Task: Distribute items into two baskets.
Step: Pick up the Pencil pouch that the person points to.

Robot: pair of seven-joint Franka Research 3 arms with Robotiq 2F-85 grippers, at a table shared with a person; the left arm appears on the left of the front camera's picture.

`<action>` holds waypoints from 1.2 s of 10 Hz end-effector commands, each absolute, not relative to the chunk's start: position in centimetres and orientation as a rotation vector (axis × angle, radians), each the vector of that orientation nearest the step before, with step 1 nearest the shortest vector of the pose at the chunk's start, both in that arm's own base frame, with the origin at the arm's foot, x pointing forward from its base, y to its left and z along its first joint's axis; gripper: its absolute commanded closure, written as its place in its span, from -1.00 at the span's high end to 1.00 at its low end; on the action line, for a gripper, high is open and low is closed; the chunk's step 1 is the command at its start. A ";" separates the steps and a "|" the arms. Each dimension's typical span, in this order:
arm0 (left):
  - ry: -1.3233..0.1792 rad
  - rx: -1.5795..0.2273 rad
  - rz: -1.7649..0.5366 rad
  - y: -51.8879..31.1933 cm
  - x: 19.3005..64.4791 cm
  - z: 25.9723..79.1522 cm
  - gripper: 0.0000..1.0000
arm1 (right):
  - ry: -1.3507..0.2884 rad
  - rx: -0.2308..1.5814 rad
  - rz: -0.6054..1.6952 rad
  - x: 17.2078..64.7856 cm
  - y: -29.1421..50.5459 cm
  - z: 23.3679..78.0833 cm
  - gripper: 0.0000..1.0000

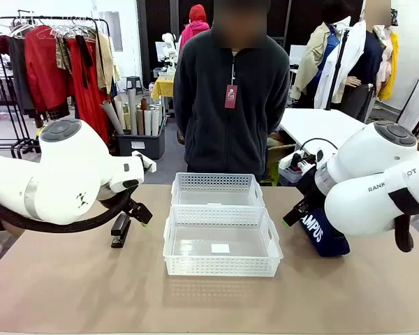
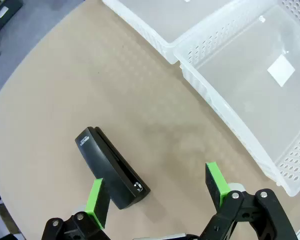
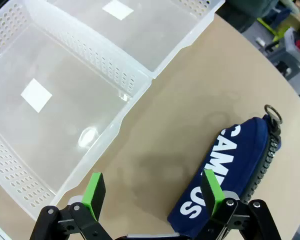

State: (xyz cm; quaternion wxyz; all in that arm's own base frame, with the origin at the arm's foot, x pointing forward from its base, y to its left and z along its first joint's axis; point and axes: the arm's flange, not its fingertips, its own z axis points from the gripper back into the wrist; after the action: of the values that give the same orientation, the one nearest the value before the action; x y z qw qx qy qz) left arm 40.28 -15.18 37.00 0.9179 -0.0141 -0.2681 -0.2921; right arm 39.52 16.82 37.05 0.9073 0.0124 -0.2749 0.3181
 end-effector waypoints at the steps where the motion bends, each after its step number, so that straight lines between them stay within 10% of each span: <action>1: -0.552 -0.029 -0.601 -15.2 40.3 37.0 1.00 | -0.568 0.026 0.657 39.5 16.8 37.1 1.00; 12: -0.552 -0.029 -0.601 -15.2 40.3 37.0 1.00 | -0.568 0.026 0.657 39.5 16.8 37.1 1.00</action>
State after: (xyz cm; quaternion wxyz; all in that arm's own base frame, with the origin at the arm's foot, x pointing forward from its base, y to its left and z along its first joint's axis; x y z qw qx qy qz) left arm 40.28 -15.19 37.00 0.9179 -0.0141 -0.2682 -0.2922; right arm 39.52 16.82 37.05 0.9072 0.0122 -0.2749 0.3182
